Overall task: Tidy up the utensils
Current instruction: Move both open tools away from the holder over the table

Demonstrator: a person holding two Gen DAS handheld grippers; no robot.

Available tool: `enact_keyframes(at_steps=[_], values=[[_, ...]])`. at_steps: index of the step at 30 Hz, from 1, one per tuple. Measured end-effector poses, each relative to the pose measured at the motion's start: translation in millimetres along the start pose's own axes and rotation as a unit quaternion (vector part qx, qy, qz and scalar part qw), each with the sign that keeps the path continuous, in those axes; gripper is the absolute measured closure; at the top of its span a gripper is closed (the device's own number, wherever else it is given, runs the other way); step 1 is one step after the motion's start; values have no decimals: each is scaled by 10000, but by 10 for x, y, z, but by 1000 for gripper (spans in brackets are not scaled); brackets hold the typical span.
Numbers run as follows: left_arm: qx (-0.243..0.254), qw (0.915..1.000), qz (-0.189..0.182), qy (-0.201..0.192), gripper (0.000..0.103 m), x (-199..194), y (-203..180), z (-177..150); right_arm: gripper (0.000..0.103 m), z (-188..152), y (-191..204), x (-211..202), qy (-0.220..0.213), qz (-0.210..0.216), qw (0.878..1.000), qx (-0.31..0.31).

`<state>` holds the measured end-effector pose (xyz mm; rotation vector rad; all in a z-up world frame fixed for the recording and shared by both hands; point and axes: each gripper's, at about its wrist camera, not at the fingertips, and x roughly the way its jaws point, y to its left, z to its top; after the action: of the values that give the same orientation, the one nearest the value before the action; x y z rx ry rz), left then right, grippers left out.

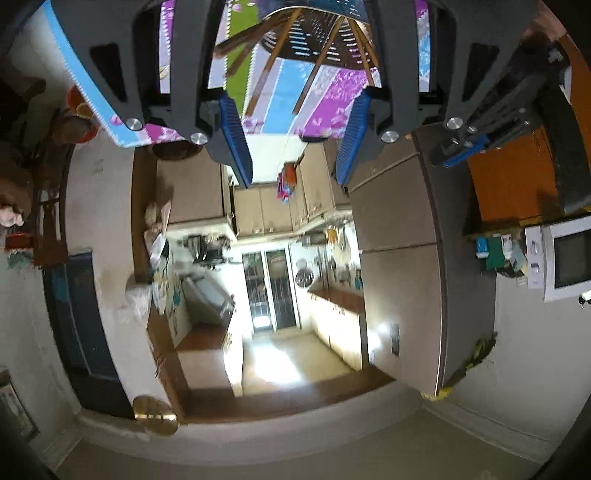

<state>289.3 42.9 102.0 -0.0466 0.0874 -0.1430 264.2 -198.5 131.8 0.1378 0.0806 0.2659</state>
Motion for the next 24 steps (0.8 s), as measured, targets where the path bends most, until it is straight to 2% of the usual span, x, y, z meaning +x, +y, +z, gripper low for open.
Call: enact_keyframes(at_steps=[3,6,9,11,13,15,18,20,22,24], values=[[-53,9993,137,-330,72,-244,45,146,57,100,-86,-209,-218,-30,9998,36],[-43,9974,295,-659,70,-542,108,258,40,187,-195,-443,-456,-128,9988,104],[16,9950,464,-880,63,-799,139,322,34,242,-323,-688,-634,-158,9976,232],[115,9931,595,-1005,57,-997,160,335,27,261,-406,-880,-740,-240,9965,294],[223,9903,802,-1110,40,-1204,177,307,17,238,-488,-1103,-875,-311,9951,345],[347,9868,1047,-1188,30,-1433,198,218,6,204,-526,-1280,-965,-418,9937,378],[449,9851,1295,-1037,21,-1642,199,20,5,59,-597,-1576,-1024,-548,9922,444],[492,9862,1364,-802,20,-1746,193,-181,5,-65,-665,-1756,-964,-549,9925,510],[554,9888,1343,-334,20,-1821,175,-486,5,-180,-769,-1936,-913,-509,9925,631],[665,9869,1471,28,20,-1845,169,-753,5,-320,-904,-2110,-886,-572,9918,725]])
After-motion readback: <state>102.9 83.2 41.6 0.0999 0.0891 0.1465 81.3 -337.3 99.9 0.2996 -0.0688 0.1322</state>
